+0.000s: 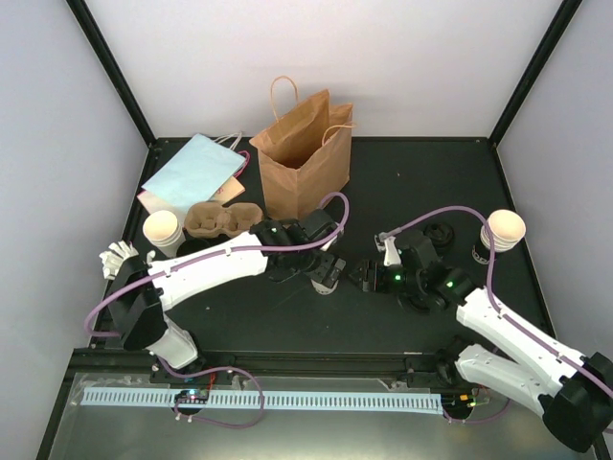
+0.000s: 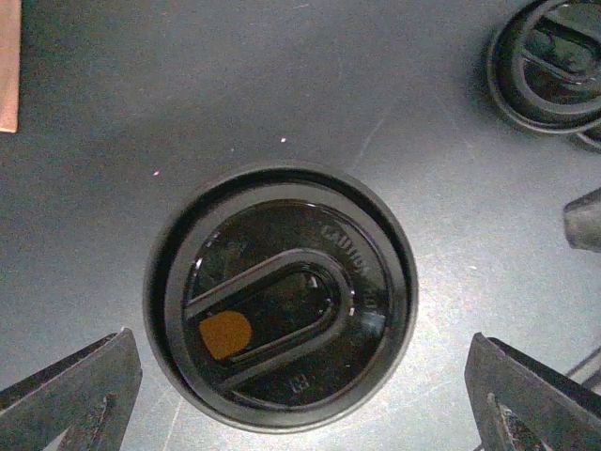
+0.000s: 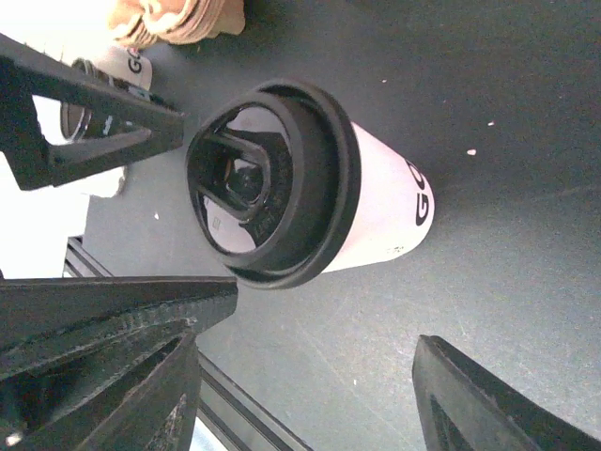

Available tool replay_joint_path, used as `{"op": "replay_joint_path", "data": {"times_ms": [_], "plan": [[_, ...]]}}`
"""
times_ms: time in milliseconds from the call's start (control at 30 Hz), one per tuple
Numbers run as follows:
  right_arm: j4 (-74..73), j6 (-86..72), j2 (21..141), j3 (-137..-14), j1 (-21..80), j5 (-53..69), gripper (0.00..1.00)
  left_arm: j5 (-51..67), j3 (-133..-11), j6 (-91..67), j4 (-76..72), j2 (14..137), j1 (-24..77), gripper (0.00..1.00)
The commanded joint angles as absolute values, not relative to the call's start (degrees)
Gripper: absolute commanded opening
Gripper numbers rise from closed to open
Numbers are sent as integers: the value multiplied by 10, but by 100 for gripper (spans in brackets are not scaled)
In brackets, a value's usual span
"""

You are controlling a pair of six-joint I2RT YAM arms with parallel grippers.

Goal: Pack the takeout coffee

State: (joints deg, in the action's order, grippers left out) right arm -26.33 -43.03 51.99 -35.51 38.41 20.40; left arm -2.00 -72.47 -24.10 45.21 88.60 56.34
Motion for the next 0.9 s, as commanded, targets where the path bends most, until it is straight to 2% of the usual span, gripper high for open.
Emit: {"op": "replay_joint_path", "data": {"times_ms": [0,100,300,867], "plan": [[-217,-442,524,-339,360,235,63,-69,-758,-277,476,899,567,97],[-207,-443,532,-332,353,237,61,-81,-759,-280,474,899,567,96],[-202,-443,539,-326,347,227,59,-80,-765,-276,470,912,566,90],[-147,-464,562,-308,335,240,55,-62,-784,-279,454,955,567,89]]}}
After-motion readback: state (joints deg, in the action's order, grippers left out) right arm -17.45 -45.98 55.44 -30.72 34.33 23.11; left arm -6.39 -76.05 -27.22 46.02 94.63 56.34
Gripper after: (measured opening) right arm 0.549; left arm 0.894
